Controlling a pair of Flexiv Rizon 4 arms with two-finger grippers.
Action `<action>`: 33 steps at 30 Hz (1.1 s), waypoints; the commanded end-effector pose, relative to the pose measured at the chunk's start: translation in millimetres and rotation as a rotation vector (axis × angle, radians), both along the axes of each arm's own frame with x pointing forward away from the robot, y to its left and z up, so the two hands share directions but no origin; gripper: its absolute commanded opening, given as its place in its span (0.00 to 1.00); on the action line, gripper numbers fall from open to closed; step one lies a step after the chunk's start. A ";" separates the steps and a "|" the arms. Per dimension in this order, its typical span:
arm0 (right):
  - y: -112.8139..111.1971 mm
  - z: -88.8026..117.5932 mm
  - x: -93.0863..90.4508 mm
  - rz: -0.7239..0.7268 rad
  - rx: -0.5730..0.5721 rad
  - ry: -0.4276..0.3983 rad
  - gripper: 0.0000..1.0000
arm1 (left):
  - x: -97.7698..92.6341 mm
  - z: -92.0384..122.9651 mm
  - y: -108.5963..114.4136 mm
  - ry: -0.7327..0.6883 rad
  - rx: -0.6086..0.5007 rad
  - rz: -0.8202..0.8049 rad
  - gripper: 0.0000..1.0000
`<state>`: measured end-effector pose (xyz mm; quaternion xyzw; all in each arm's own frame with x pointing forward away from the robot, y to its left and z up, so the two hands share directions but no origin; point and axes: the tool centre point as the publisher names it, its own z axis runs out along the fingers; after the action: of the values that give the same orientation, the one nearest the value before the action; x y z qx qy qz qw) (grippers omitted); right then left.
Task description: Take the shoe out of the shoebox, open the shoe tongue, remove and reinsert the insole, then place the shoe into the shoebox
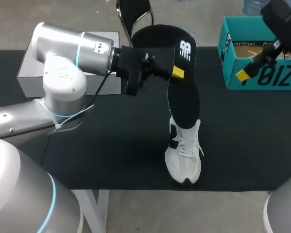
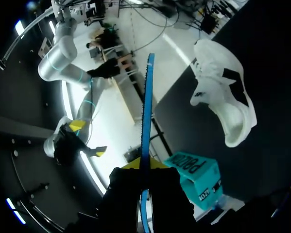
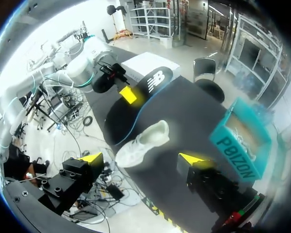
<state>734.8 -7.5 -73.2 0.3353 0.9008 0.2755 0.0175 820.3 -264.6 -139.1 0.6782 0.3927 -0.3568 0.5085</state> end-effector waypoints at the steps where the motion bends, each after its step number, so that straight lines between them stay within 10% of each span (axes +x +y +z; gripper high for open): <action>1: -5.9 -33.6 2.8 0.000 0.153 0.005 1.00 | -0.2 -0.6 -0.9 -0.002 -0.001 0.002 0.00; 11: 25.5 -58.2 23.4 0.043 0.427 0.069 1.00 | -0.2 -0.6 -0.9 -0.002 -0.001 0.002 0.00; 33: 83.0 -93.8 37.0 0.085 0.515 0.167 1.00 | -0.2 -0.6 -0.9 -0.002 -0.001 0.002 0.00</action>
<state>767.7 70.9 -164.8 0.3126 0.8124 0.4680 -0.1522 820.4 -264.6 -139.1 0.6782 0.3927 -0.3567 0.5085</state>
